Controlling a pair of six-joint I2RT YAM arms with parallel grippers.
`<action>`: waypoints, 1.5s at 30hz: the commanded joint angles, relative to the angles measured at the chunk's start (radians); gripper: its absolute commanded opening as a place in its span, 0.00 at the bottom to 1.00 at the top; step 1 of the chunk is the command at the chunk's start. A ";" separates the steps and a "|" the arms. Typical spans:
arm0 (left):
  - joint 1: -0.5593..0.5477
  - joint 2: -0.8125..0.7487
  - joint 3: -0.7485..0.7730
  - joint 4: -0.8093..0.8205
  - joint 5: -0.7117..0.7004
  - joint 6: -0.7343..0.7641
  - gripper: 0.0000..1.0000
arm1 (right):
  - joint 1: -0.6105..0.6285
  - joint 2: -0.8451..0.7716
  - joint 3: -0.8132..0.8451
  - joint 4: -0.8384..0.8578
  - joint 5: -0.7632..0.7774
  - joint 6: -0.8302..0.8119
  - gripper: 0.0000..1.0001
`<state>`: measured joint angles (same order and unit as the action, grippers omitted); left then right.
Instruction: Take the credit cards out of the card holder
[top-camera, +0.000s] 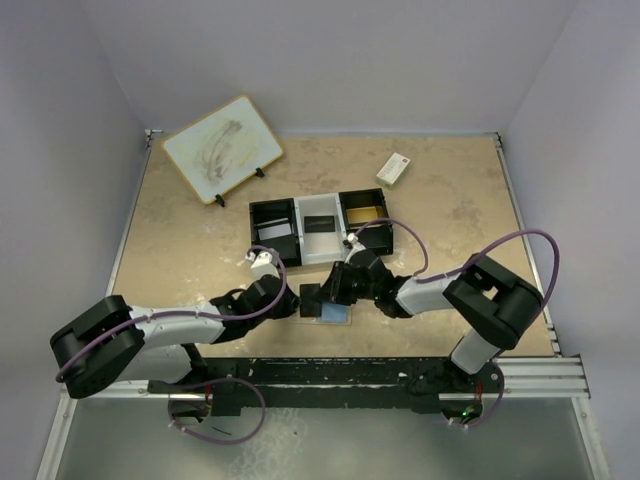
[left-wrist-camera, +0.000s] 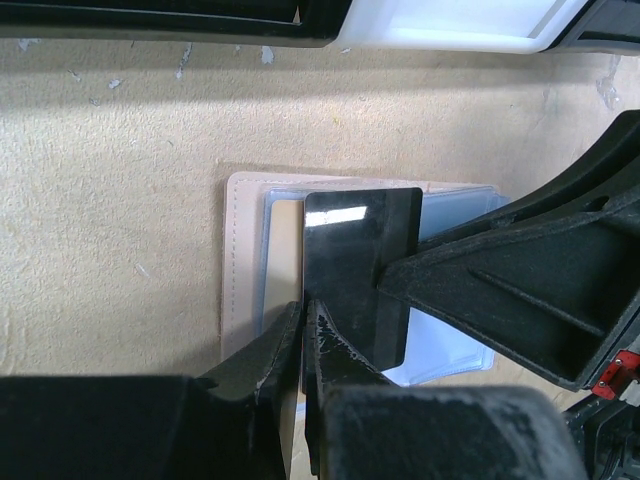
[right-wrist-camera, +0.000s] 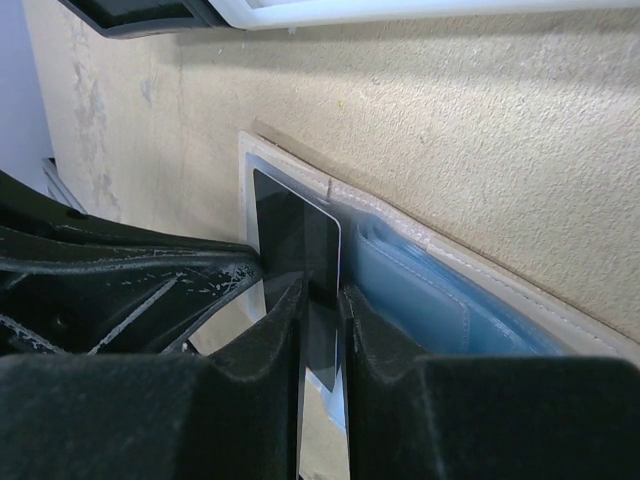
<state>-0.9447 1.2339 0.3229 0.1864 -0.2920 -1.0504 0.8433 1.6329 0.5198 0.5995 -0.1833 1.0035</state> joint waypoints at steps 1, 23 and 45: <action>0.001 0.031 -0.042 -0.153 -0.003 0.044 0.04 | 0.011 -0.002 -0.032 0.069 -0.070 -0.005 0.20; -0.005 -0.045 -0.036 -0.182 -0.019 0.026 0.06 | 0.010 -0.063 -0.086 0.108 -0.075 0.043 0.00; -0.003 -0.364 0.197 -0.621 -0.276 0.105 0.58 | 0.011 -0.602 0.037 -0.274 0.376 -0.534 0.00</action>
<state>-0.9455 0.8764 0.4202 -0.3244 -0.4774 -1.0023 0.8509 1.0271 0.4839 0.3748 0.0818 0.6758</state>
